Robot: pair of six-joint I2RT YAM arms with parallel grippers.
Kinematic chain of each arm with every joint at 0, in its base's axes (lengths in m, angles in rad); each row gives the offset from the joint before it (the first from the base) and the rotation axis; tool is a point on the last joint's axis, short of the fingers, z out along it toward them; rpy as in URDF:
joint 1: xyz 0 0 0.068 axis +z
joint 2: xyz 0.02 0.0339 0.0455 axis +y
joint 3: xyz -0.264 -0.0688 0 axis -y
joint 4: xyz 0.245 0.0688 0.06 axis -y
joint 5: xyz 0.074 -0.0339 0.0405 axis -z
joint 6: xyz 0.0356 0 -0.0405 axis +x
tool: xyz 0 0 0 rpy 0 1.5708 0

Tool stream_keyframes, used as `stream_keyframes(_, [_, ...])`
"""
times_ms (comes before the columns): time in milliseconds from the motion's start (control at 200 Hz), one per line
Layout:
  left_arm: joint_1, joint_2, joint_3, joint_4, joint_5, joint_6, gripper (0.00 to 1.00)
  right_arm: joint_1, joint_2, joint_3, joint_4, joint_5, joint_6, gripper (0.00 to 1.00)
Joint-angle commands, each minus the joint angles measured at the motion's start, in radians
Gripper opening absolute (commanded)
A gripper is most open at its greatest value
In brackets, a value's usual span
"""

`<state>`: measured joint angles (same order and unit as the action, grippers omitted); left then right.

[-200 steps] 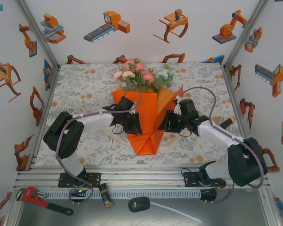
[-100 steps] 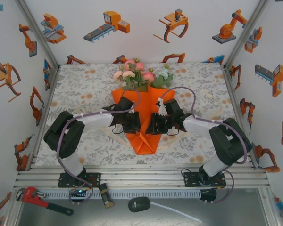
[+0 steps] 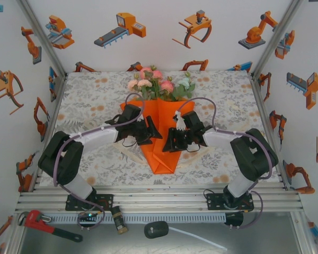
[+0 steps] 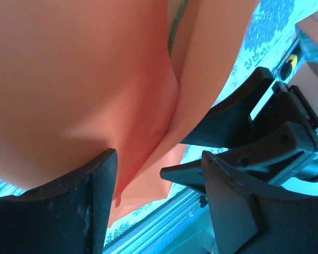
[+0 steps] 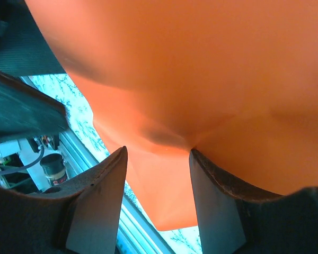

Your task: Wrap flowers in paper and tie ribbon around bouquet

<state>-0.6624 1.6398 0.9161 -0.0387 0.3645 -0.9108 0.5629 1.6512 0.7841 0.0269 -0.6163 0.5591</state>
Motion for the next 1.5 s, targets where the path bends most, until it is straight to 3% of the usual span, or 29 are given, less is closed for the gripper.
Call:
stream_keyframes(0, [-0.014, 0.048, 0.041, 0.057, 0.090, 0.013, 0.63, 0.003, 0.006, 0.029, 0.008, -0.026, -0.021, 0.49])
stream_keyframes(55, [-0.015, 0.069, 0.046, 0.079, 0.102, 0.020, 0.62, 0.003, 0.004, 0.029, 0.004, -0.023, -0.023, 0.49])
stream_keyframes(125, [-0.016, 0.092, 0.058, 0.070, 0.103, 0.027, 0.50, 0.003, 0.001, 0.029, 0.011, -0.037, -0.021, 0.48])
stream_keyframes(165, [-0.015, 0.097, 0.061, 0.064, 0.097, 0.031, 0.38, 0.003, -0.005, 0.030, 0.016, -0.047, -0.022, 0.48])
stream_keyframes(215, [-0.014, 0.092, 0.057, 0.060, 0.090, 0.038, 0.15, 0.003, -0.018, 0.032, 0.015, -0.045, -0.029, 0.49])
stream_keyframes(275, [-0.015, 0.059, 0.041, 0.052, 0.060, 0.041, 0.00, -0.002, -0.039, 0.042, -0.011, -0.017, -0.048, 0.54])
stream_keyframes(436, [-0.047, -0.075, -0.018, -0.005, -0.130, 0.089, 0.00, -0.062, -0.108, 0.066, -0.044, 0.065, -0.050, 0.62])
stream_keyframes(601, [-0.099, -0.109, -0.063, 0.006, -0.237, 0.078, 0.00, -0.128, -0.153, 0.066, -0.044, 0.262, -0.021, 0.66])
stream_keyframes(756, [-0.156, -0.088, -0.051, -0.011, -0.326, 0.075, 0.00, -0.183, -0.079, 0.109, -0.073, 0.403, 0.022, 0.65])
stream_keyframes(946, [-0.202, -0.127, -0.064, -0.064, -0.482, 0.044, 0.00, -0.207, 0.021, 0.161, -0.014, 0.447, 0.011, 0.62])
stream_keyframes(1191, [-0.239, -0.140, -0.082, -0.121, -0.593, -0.037, 0.00, -0.218, 0.087, 0.222, 0.002, 0.423, -0.025, 0.49])
stream_keyframes(1497, [-0.240, -0.101, -0.079, -0.133, -0.592, -0.063, 0.00, -0.221, 0.102, 0.249, -0.023, 0.342, -0.018, 0.25])
